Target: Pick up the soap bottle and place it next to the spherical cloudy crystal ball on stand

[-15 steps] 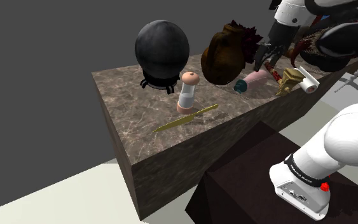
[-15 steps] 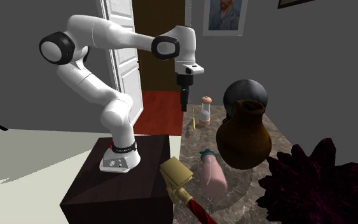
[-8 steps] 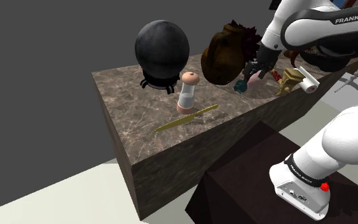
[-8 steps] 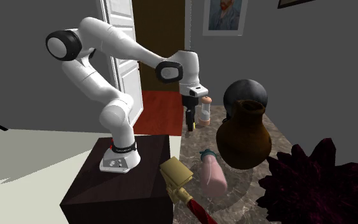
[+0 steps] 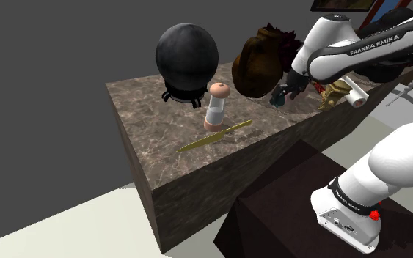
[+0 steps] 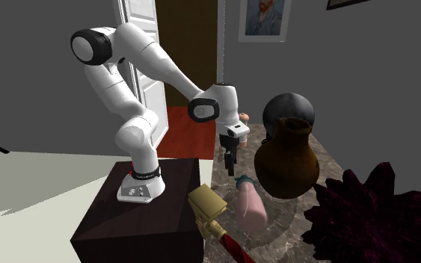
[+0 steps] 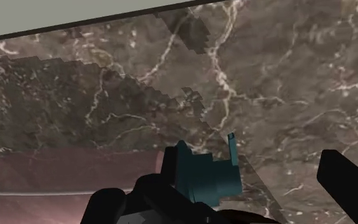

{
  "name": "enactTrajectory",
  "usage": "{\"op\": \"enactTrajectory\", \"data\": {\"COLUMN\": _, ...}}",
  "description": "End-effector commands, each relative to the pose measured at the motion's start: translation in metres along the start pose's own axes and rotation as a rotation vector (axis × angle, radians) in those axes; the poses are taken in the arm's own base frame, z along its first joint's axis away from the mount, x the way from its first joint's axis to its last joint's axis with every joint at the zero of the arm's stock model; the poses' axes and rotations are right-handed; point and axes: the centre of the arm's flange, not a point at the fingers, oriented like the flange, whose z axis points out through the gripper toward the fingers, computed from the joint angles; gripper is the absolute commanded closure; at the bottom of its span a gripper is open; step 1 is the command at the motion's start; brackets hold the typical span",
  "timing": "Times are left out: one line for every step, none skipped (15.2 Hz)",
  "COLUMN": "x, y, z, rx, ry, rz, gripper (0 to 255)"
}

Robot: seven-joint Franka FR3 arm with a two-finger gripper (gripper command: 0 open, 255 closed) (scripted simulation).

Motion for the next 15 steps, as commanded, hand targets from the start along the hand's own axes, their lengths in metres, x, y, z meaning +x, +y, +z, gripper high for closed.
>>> {"op": "enactTrajectory", "data": {"x": 0.001, "y": 0.001, "z": 0.012, "rx": 0.000, "ry": 0.004, "rz": 0.002, "gripper": 0}}
{"op": "enactTrajectory", "data": {"x": 0.001, "y": 0.001, "z": 0.018, "rx": 0.000, "ry": 0.004, "rz": 0.002, "gripper": 0}}
{"op": "enactTrajectory", "data": {"x": 0.001, "y": 0.001, "z": 0.023, "rx": 0.000, "ry": 0.004, "rz": 0.002, "gripper": 0}}
{"op": "enactTrajectory", "data": {"x": 0.001, "y": 0.001, "z": 0.028, "rx": 0.000, "ry": 0.004, "rz": 0.002, "gripper": 0}}
{"op": "enactTrajectory", "data": {"x": 0.001, "y": 0.001, "z": 0.034, "rx": 0.000, "ry": 0.004, "rz": 0.002, "gripper": 0}}
{"op": "enactTrajectory", "data": {"x": 0.001, "y": 0.001, "z": 0.037, "rx": 0.000, "ry": 0.004, "rz": 0.002, "gripper": 0}}
{"op": "enactTrajectory", "data": {"x": 0.001, "y": 0.001, "z": 0.037, "rx": 0.000, "ry": 0.004, "rz": 0.002, "gripper": 0}}
{"op": "enactTrajectory", "data": {"x": 0.001, "y": 0.001, "z": 0.037, "rx": 0.000, "ry": 0.004, "rz": 0.002, "gripper": 0}}
{"op": "enactTrajectory", "data": {"x": 0.001, "y": 0.001, "z": 0.037, "rx": 0.000, "ry": 0.004, "rz": 0.002, "gripper": 0}}
{"op": "enactTrajectory", "data": {"x": 0.001, "y": 0.001, "z": 0.037, "rx": 0.000, "ry": 0.004, "rz": 0.002, "gripper": 0}}
{"op": "enactTrajectory", "data": {"x": 0.001, "y": 0.001, "z": 0.037, "rx": 0.000, "ry": 0.004, "rz": 0.002, "gripper": 0}}
{"op": "enactTrajectory", "data": {"x": 0.001, "y": 0.001, "z": 0.037, "rx": 0.000, "ry": 0.004, "rz": 0.002, "gripper": 0}}
{"op": "enactTrajectory", "data": {"x": 0.001, "y": 0.001, "z": 0.037, "rx": 0.000, "ry": 0.004, "rz": 0.002, "gripper": 0}}
{"op": "enactTrajectory", "data": {"x": 0.001, "y": 0.001, "z": 0.037, "rx": 0.000, "ry": 0.004, "rz": 0.002, "gripper": 255}}
{"op": "enactTrajectory", "data": {"x": 0.001, "y": 0.001, "z": 0.037, "rx": 0.000, "ry": 0.004, "rz": 0.002, "gripper": 255}}
